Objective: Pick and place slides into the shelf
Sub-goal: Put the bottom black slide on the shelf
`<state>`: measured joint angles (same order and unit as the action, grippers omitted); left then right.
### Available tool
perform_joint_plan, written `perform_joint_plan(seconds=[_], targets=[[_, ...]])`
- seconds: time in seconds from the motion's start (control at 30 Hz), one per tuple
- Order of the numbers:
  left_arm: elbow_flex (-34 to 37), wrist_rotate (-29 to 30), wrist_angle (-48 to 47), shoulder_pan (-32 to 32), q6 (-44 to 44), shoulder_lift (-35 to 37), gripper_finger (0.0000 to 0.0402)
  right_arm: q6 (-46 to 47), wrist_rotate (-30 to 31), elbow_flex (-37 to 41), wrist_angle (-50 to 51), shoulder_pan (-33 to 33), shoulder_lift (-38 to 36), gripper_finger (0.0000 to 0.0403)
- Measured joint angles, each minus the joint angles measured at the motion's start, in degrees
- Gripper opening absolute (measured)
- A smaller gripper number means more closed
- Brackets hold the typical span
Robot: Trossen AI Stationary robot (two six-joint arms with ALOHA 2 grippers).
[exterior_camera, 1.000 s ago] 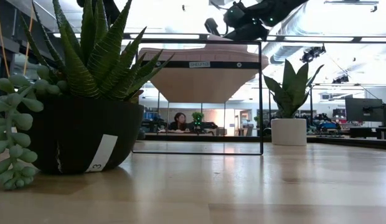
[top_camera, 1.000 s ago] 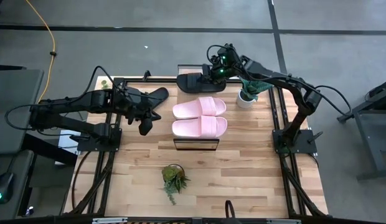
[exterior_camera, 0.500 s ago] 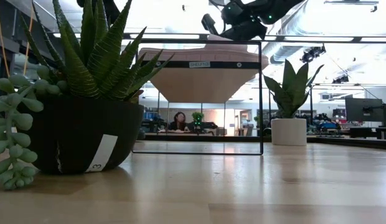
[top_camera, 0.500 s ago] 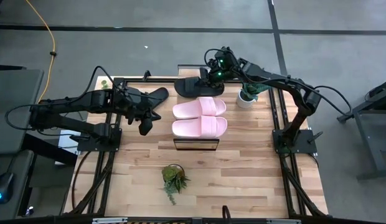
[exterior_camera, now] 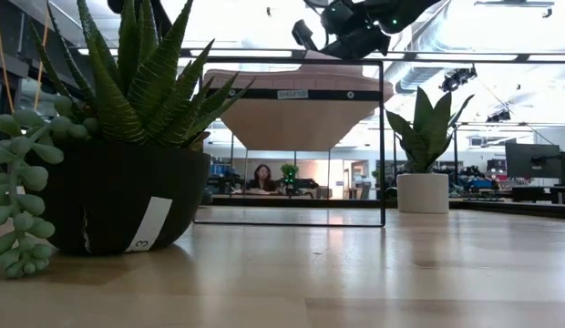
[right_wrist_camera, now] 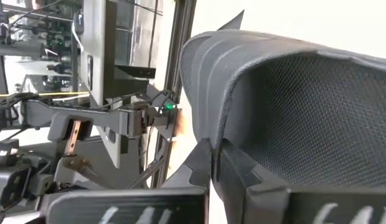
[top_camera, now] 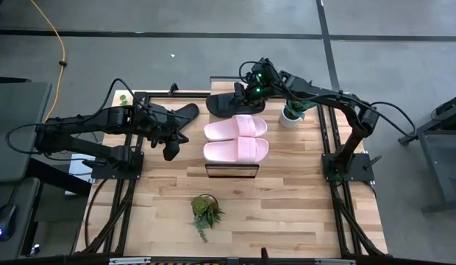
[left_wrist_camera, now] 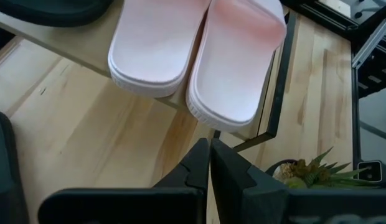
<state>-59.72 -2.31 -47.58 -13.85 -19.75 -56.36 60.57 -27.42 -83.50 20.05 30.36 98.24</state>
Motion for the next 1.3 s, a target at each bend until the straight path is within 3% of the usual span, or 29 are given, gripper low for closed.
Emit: perform_joint_plan(seconds=[0.63,1.03,1.3], targets=[[0.00,0.46,-0.08,0.00,1.29,0.00,0.0005,0.96,-0.17,0.00,0.63,-0.19,0.00,0.0003],[0.00,0.48,-0.08,0.00,1.46,0.00,0.0005,2.00,0.34,0.00,0.94,-0.21,0.00,0.0086],[0.00,0.84,-0.10,0.00,1.49,0.00,0.0005,2.04,2.64,0.02,1.82,-0.09,0.00,0.0097]])
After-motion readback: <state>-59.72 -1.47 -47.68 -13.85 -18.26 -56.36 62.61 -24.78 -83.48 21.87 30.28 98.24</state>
